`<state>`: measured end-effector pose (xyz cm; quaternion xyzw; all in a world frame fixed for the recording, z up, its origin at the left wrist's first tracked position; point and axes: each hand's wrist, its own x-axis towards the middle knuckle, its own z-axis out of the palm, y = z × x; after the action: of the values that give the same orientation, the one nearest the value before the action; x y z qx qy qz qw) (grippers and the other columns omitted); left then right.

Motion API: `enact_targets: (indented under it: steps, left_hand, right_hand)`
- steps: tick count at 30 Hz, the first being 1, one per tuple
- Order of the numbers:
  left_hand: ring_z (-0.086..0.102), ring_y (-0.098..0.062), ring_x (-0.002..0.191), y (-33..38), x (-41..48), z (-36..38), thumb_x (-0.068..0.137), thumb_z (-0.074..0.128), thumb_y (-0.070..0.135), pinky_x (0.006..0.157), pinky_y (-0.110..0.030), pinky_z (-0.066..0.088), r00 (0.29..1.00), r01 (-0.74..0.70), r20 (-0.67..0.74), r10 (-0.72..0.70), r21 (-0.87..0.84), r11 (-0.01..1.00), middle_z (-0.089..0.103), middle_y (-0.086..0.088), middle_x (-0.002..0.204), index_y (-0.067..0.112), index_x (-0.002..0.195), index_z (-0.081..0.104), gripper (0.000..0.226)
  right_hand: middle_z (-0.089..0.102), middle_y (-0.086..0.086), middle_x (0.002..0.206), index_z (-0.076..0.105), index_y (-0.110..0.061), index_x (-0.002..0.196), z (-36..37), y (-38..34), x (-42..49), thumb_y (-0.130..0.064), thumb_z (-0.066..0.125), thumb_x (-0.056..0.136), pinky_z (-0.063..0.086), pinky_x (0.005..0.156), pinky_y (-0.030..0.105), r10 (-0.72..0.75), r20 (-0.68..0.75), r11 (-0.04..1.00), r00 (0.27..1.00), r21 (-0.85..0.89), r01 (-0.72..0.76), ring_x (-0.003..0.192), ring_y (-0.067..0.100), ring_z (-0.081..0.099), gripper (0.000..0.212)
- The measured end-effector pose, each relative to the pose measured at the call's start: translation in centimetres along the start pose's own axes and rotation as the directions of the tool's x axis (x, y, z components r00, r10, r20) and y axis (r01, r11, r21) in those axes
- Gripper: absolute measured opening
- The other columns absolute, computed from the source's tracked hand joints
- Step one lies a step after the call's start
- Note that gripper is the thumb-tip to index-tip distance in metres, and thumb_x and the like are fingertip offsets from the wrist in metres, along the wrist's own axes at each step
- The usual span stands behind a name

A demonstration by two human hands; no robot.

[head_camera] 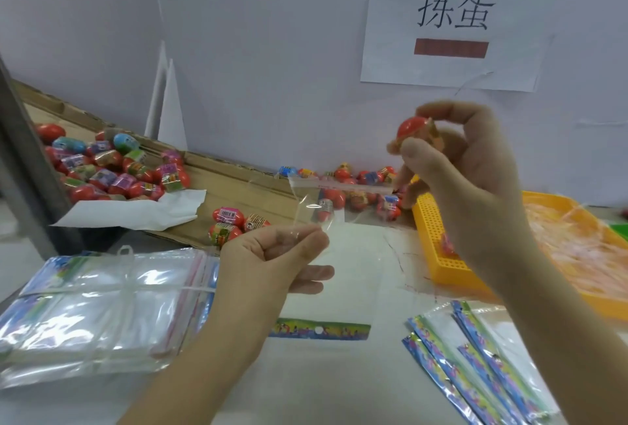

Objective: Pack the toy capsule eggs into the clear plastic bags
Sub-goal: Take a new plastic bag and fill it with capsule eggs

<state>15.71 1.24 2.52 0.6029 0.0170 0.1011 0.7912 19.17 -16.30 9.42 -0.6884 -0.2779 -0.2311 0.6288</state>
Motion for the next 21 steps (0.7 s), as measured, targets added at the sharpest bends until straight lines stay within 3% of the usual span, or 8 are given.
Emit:
enact_targets:
  steps: [2,4,6,9,12,14,18,21]
  left_hand:
    - [0.073,-0.028,0.06,0.0,0.0,-0.1,0.06,0.077,0.02,0.048,-0.025,0.056,1.0,-0.02,-0.023,0.02,0.004,1.0,0.075,-0.01,0.073,0.013,0.073,0.079,0.015]
    - [0.073,-0.029,0.06,0.1,0.0,0.0,0.061,0.077,0.019,0.048,-0.025,0.056,0.997,-0.061,-0.045,0.062,0.013,0.998,0.074,-0.007,0.067,0.013,0.075,0.078,0.014]
    - [0.073,-0.028,0.058,0.3,-0.2,0.2,0.063,0.077,0.018,0.048,-0.024,0.055,0.992,-0.111,-0.052,0.112,0.02,0.994,0.073,-0.004,0.066,0.012,0.076,0.077,0.014]
    - [0.072,-0.026,0.056,0.5,-0.4,0.3,0.063,0.077,0.014,0.049,-0.022,0.055,0.987,-0.157,-0.046,0.157,0.002,0.988,0.075,-0.005,0.072,0.012,0.075,0.077,0.012]
    - [0.073,-0.026,0.059,0.7,-0.5,0.1,0.062,0.078,0.015,0.053,-0.021,0.056,0.981,-0.194,-0.01,0.194,0.009,0.981,0.077,-0.003,0.08,0.017,0.077,0.079,0.016]
    - [0.074,-0.025,0.063,0.8,-0.5,0.1,0.058,0.078,0.019,0.057,-0.022,0.057,0.978,-0.208,0.021,0.207,0.017,0.978,0.078,0.001,0.084,0.022,0.077,0.08,0.019]
    - [0.074,-0.023,0.065,0.6,-0.3,0.1,0.049,0.08,0.029,0.059,-0.023,0.057,0.976,-0.215,0.033,0.216,-0.024,0.976,0.078,0.002,0.089,0.031,0.084,0.08,0.035]
    - [0.075,-0.024,0.072,0.6,-0.2,-0.1,0.055,0.082,0.025,0.065,-0.025,0.059,0.968,-0.241,0.066,0.241,-0.012,0.97,0.078,-0.001,0.095,0.029,0.092,0.078,0.038]
  right_hand:
    - [0.064,0.001,0.095,0.047,-0.031,0.111,0.3,-0.3,-0.2,-0.026,0.061,0.09,0.05,0.068,0.039,-0.264,0.02,0.953,0.964,-0.149,0.264,0.084,0.023,0.063,0.026]
    - [0.062,-0.002,0.103,0.047,-0.028,0.118,0.7,-0.5,-0.7,-0.032,0.056,0.095,0.047,0.079,0.041,-0.373,0.089,0.908,0.924,-0.17,0.383,0.092,0.025,0.06,0.025]
    - [0.059,-0.012,0.104,0.05,-0.032,0.121,1.3,-0.5,-1.1,-0.038,0.054,0.094,0.042,0.084,0.025,-0.341,0.175,0.883,0.924,-0.278,0.379,0.093,0.008,0.056,0.028]
    - [0.056,-0.026,0.096,0.047,-0.039,0.125,1.7,-0.2,-1.5,-0.048,0.053,0.09,0.039,0.084,0.027,-0.2,0.249,0.796,0.948,-0.523,0.305,0.098,-0.013,0.048,0.036]
    - [0.05,-0.032,0.088,0.05,-0.036,0.111,1.6,0.2,-1.7,-0.045,0.062,0.085,0.033,0.079,0.023,-0.162,0.234,0.731,0.959,-0.624,0.276,0.095,-0.028,0.035,0.031]
    - [0.054,-0.029,0.088,0.058,-0.033,0.104,1.5,0.1,-1.7,-0.042,0.062,0.084,0.033,0.081,0.027,-0.132,0.252,0.727,0.959,-0.633,0.266,0.089,-0.017,0.045,0.022]
    - [0.063,-0.016,0.1,0.066,-0.034,0.109,1.7,-0.2,-1.6,-0.041,0.057,0.089,0.027,0.085,0.031,-0.103,0.37,0.679,0.923,-0.652,0.337,0.095,0.012,0.056,0.023]
    - [0.062,-0.016,0.104,0.067,-0.033,0.115,1.8,-0.1,-1.7,-0.04,0.053,0.092,0.028,0.085,0.03,-0.098,0.422,0.652,0.901,-0.657,0.378,0.096,0.011,0.052,0.027]
